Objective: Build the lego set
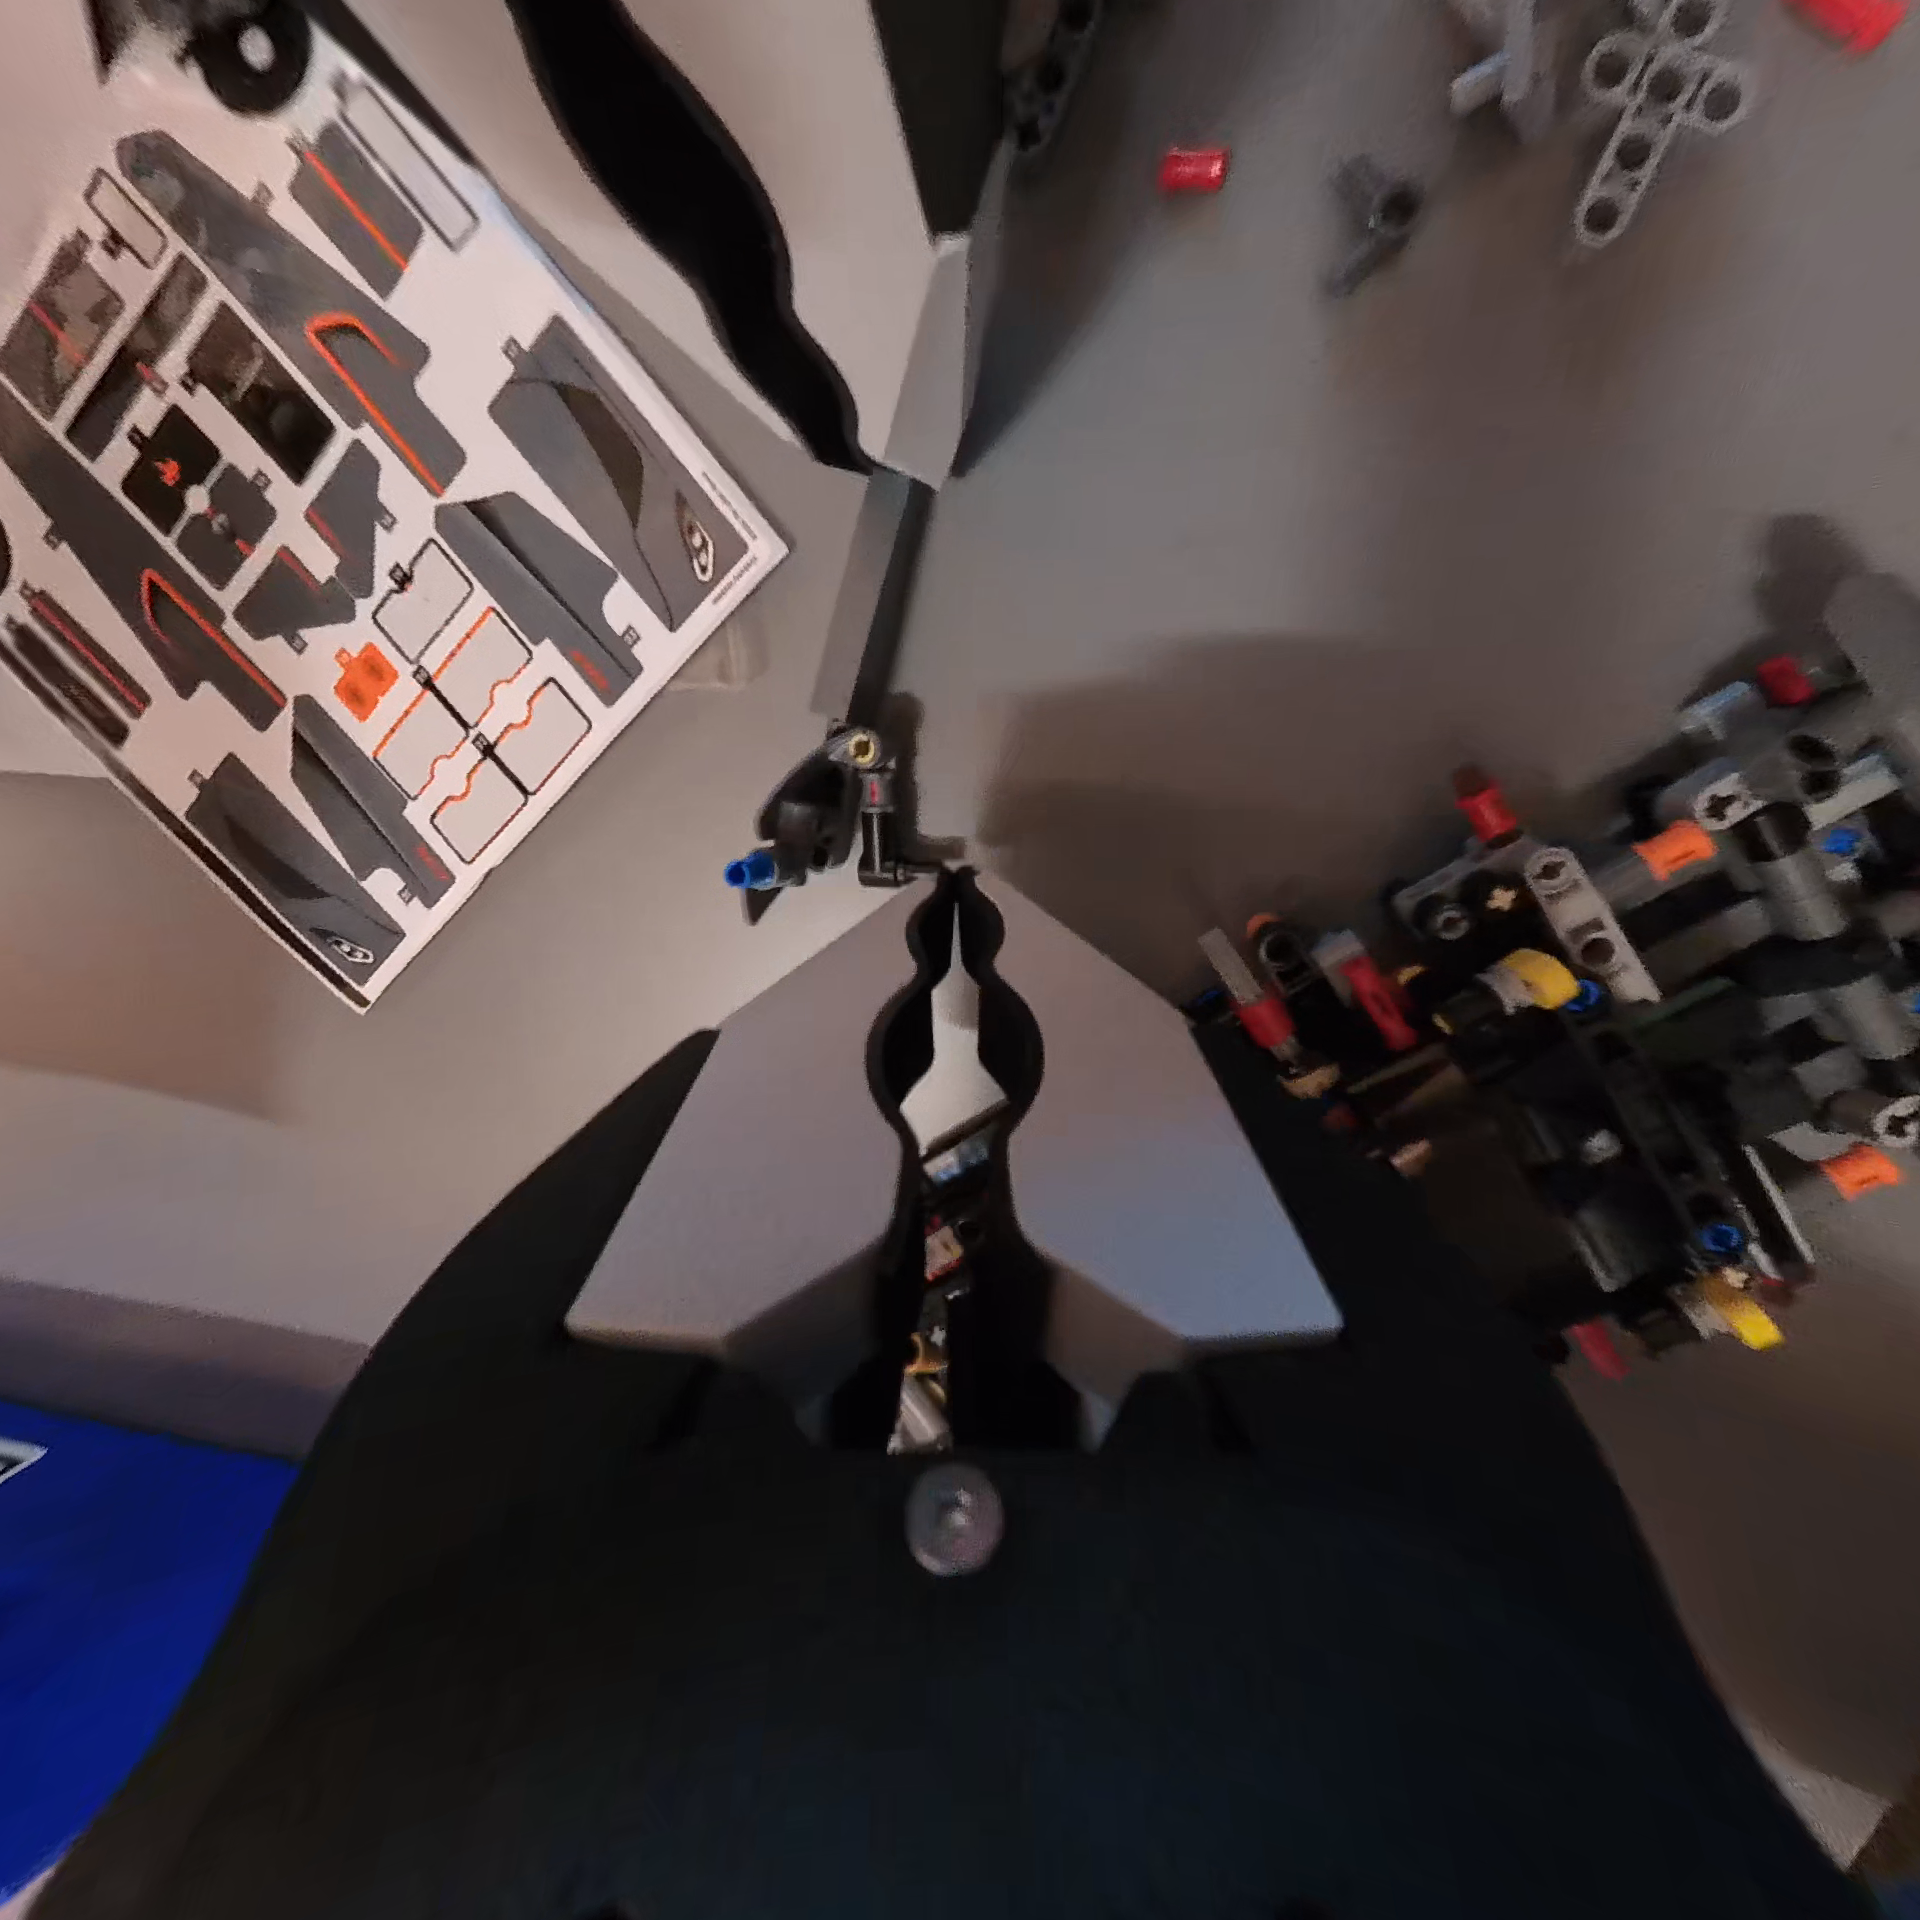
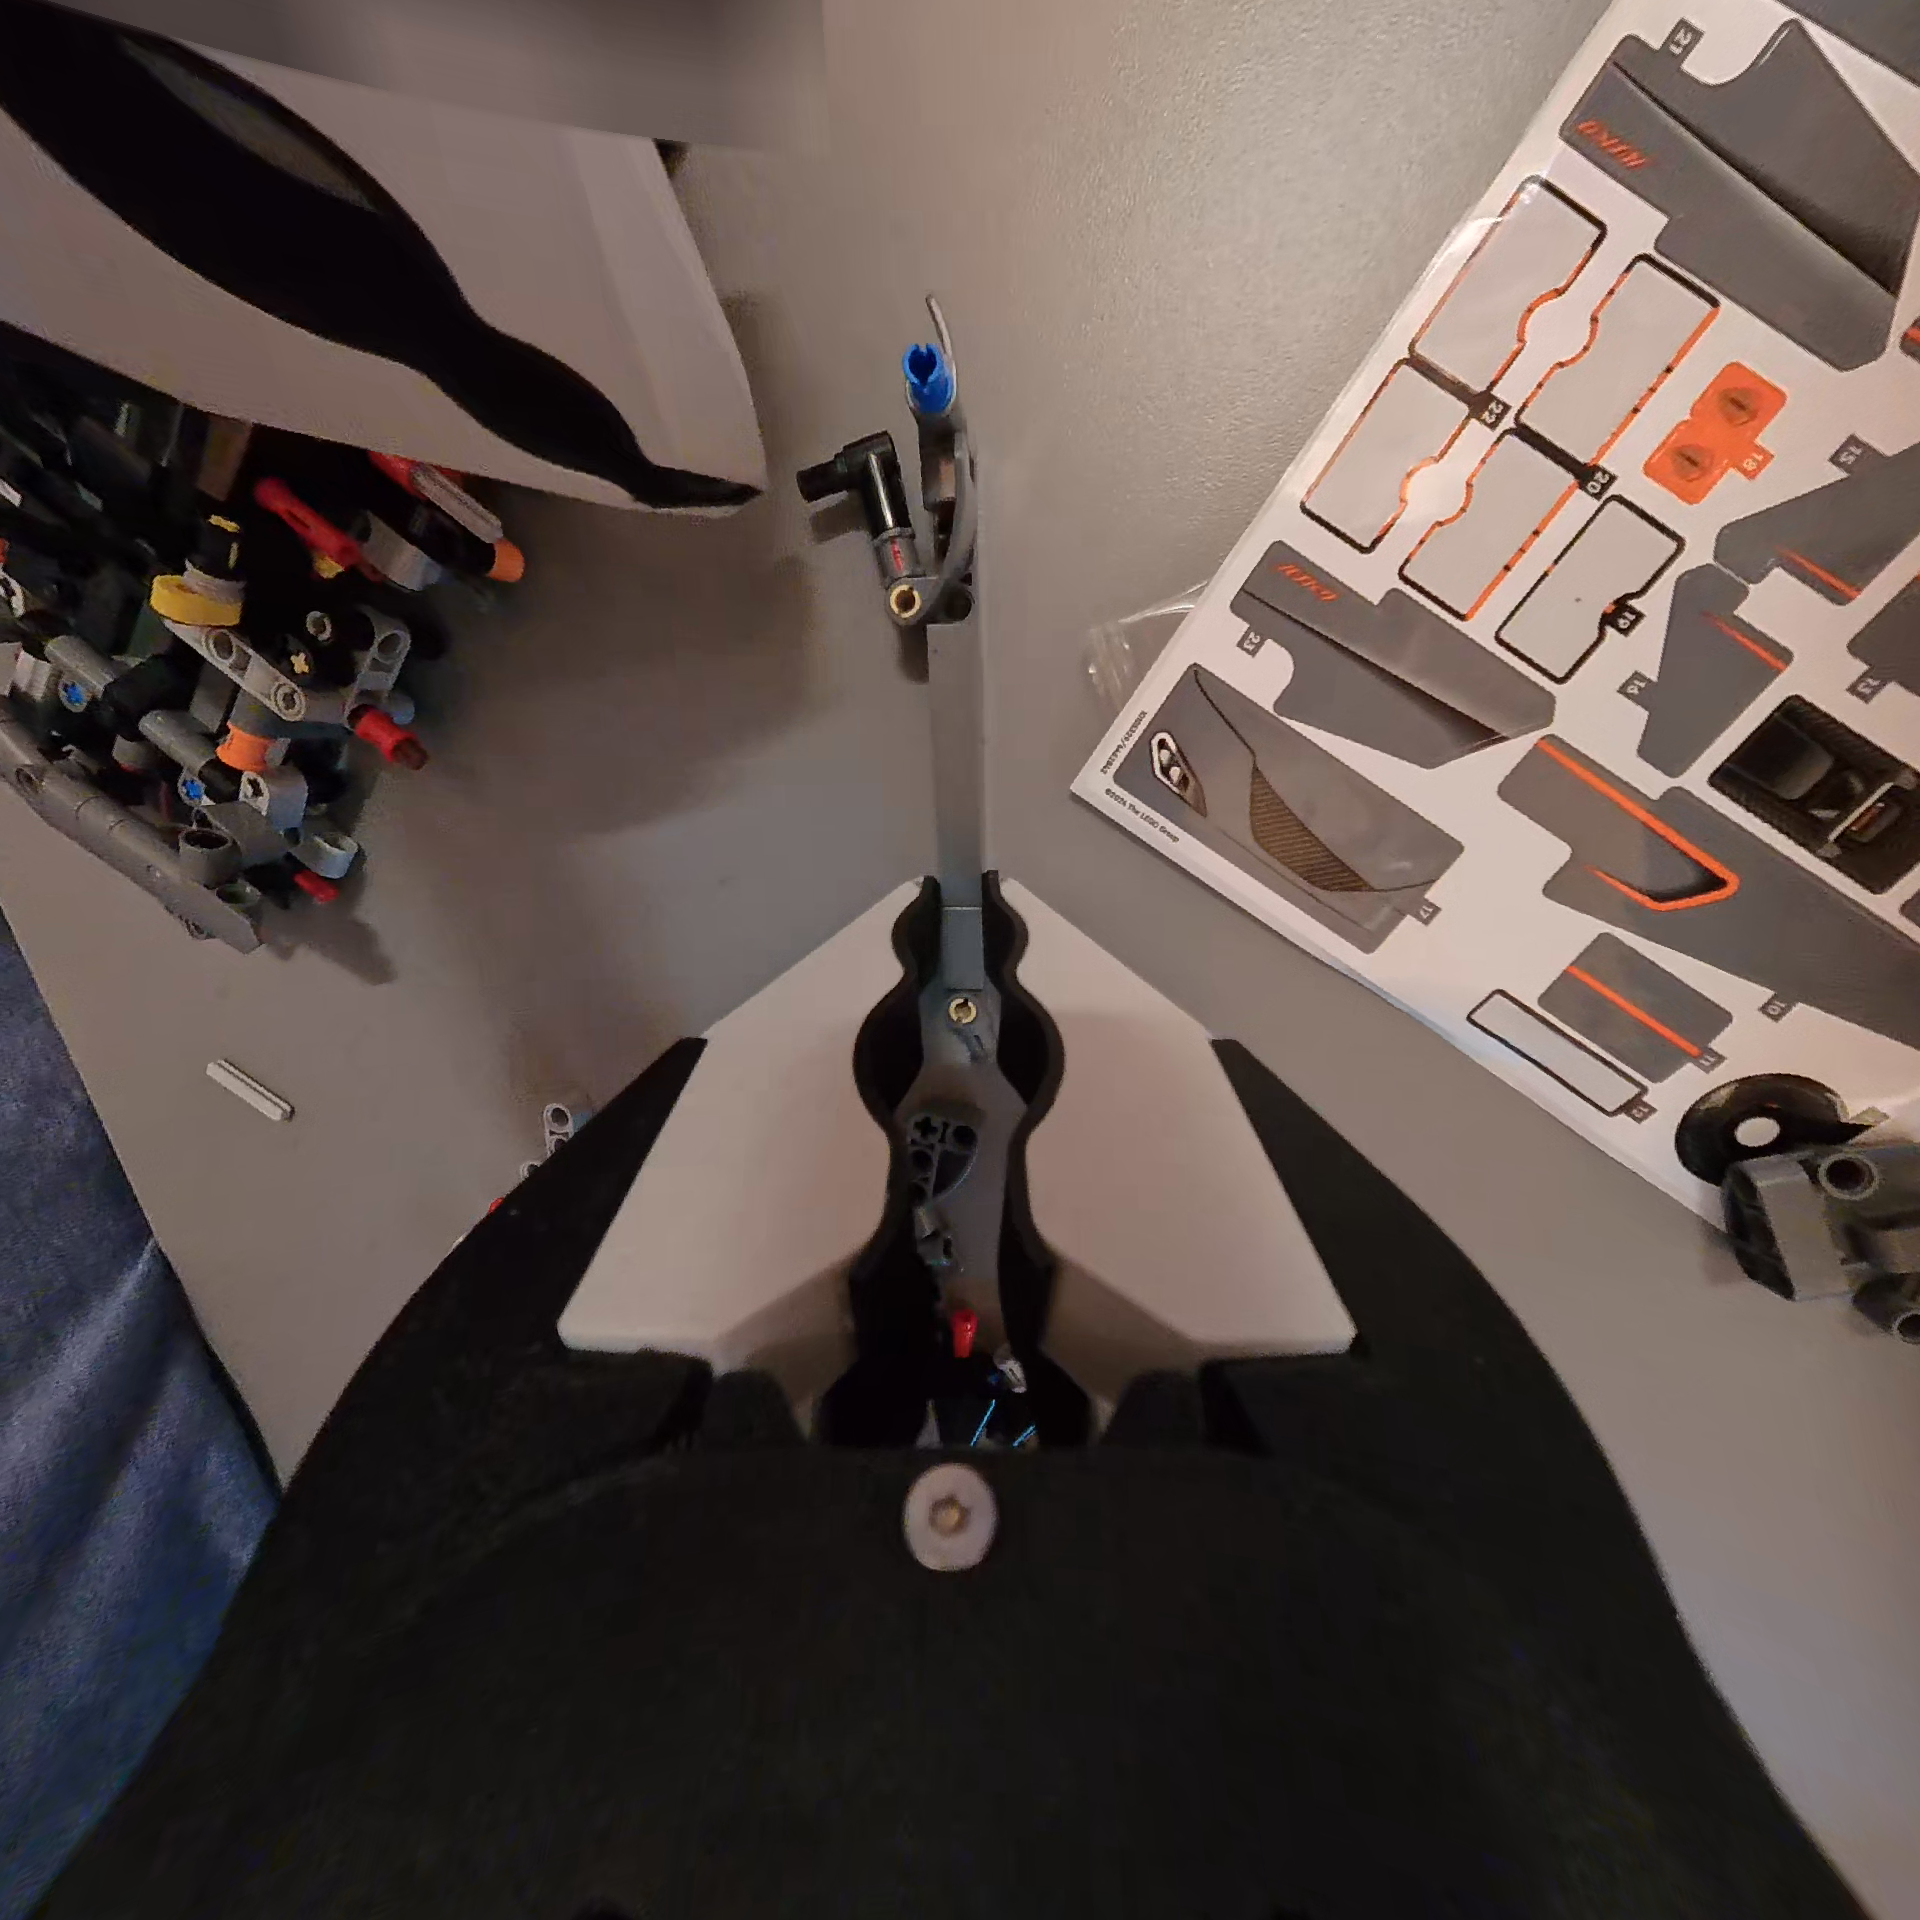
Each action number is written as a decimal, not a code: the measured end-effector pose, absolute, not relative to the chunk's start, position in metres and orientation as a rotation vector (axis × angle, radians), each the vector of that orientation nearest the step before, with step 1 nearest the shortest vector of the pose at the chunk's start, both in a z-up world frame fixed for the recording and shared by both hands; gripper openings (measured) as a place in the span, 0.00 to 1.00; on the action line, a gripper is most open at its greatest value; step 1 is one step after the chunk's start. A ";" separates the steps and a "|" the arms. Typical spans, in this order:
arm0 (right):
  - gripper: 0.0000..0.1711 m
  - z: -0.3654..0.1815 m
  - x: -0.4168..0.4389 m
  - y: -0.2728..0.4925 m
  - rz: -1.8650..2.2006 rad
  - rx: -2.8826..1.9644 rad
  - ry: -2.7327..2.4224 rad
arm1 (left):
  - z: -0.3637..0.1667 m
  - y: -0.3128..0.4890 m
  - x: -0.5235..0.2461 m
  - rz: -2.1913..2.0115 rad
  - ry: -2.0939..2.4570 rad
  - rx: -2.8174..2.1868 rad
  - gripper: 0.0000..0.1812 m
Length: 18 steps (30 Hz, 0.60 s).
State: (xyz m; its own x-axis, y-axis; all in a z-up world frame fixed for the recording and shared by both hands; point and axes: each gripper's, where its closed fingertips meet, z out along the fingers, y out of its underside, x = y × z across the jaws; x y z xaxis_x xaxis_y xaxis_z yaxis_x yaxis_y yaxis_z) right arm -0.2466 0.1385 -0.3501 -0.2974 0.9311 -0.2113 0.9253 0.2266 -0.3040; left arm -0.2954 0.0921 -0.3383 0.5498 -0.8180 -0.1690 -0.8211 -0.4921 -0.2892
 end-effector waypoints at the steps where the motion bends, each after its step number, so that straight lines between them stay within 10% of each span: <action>1: 0.03 -0.350 -0.247 0.138 0.589 -1.855 -2.447 | -0.342 0.092 -0.298 0.041 1.363 -2.468 0.00; 18: 0.06 -0.344 -0.246 0.126 0.637 -1.847 -2.429 | -0.330 0.098 -0.313 0.073 1.210 -2.436 0.00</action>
